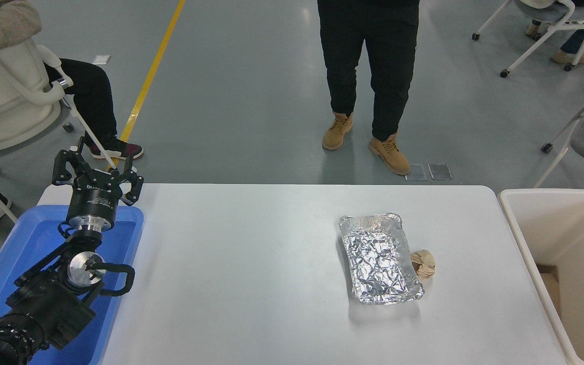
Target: Pick up foil plate and place in dustbin
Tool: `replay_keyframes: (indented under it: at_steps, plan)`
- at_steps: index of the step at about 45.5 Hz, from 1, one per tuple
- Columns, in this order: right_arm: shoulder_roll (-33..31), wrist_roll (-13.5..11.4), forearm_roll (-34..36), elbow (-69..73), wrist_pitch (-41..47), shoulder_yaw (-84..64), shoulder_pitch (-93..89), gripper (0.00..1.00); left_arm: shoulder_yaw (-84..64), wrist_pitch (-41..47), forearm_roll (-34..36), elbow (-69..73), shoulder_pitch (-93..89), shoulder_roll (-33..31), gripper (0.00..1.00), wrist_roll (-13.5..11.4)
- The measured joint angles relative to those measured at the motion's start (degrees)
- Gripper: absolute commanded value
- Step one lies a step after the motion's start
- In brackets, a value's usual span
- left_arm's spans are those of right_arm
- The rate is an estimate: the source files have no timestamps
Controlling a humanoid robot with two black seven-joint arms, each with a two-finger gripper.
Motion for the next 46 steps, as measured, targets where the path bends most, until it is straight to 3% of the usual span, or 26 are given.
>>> replay_keyframes:
  at_steps: [46]
  plan:
    - [0.8, 0.0, 0.0, 0.0, 0.1, 0.3, 0.5, 1.0, 0.0, 0.0, 0.0, 0.0, 0.0, 0.0, 0.99, 0.0]
